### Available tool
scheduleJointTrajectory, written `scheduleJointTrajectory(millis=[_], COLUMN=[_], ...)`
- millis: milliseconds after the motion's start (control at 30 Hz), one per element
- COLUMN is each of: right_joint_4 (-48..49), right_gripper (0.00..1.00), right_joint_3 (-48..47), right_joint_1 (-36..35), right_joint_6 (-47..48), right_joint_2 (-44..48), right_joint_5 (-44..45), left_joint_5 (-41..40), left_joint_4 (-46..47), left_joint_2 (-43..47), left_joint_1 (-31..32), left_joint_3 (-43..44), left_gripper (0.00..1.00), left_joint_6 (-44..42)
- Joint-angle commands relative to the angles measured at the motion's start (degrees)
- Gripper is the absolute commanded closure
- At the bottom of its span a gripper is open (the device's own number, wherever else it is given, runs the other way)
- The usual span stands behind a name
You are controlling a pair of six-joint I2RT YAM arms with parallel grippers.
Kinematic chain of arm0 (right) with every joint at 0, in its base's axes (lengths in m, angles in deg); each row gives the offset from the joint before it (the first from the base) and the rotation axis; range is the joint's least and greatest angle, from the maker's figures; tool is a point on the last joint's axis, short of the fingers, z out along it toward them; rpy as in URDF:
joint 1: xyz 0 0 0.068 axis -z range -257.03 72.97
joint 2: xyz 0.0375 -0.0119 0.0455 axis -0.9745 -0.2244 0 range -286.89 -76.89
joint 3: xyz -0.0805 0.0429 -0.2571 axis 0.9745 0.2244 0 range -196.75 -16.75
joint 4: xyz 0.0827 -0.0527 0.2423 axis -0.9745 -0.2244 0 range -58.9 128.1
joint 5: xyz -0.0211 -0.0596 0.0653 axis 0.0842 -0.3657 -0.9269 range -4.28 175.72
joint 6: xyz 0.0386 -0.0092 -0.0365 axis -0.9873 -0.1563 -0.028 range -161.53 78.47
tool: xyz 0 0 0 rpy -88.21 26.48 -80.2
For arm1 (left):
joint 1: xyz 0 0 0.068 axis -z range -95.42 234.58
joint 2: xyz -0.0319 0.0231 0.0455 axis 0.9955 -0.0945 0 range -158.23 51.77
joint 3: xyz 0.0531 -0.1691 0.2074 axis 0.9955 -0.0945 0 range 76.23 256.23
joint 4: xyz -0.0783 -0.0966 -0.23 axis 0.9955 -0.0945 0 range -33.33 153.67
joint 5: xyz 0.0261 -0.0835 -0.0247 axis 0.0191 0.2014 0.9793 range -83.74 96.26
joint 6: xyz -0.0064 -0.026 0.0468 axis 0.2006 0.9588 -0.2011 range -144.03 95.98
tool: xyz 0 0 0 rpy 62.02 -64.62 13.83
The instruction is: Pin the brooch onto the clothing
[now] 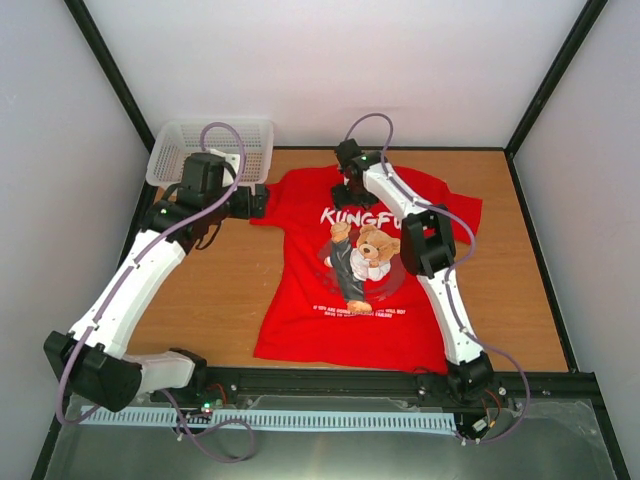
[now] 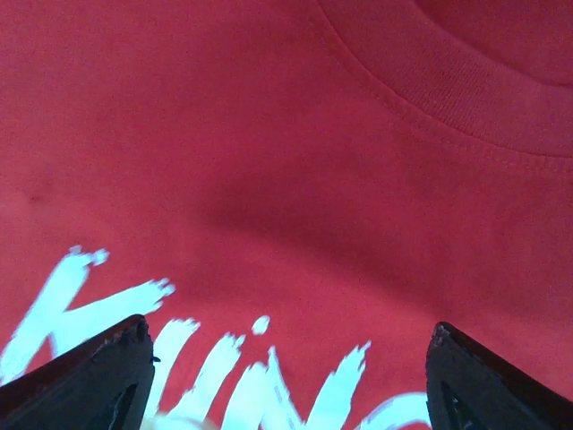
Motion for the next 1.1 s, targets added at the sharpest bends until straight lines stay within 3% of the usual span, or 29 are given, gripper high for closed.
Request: scheduleJointTrajectory(millis=[0, 333, 533, 667, 833, 1067], right_joint_4=[-1.37, -0.64, 3.65, -0.43, -1.37, 5.50], right_gripper=[0.19, 0.20, 0.16, 0.15, 0.15, 0.15], right_joint_3=[-3.74, -14.52, -15.91, -19.16, -2.25, 26.22], right_joint_1=[0.07, 1.54, 2.52, 3.57, 3.42, 1.93], right_joint_6=[-0.55, -0.08, 2.20, 0.01, 1.01, 2.70], right_joint_2=[-4.37, -11.89, -7.27, -2.42, 14.47, 39.09], right_joint_5=[2.77, 3.82, 1.23, -2.02, -6.83, -15.24], left_joint_5=[-1.37, -0.60, 1.79, 2.25, 4.76, 10.54], left_joint_4=[-0.81, -3.01, -2.20, -1.14, 2.63, 4.96], left_joint_2=[-0.06, -2.91, -5.21, -5.68, -4.35, -2.97], left_joint_1=[-0.88, -3.28, -3.29, -3.29, -5.55, -18.57], left_joint_3=[0.24, 3.63, 4.70, 4.35, -0.75, -7.79], left_gripper=[0.00, 0.00, 0.00, 0.00, 0.00, 0.00], left_joint_6=[-0.96, 0.84, 3.67, 6.01, 10.76, 19.42])
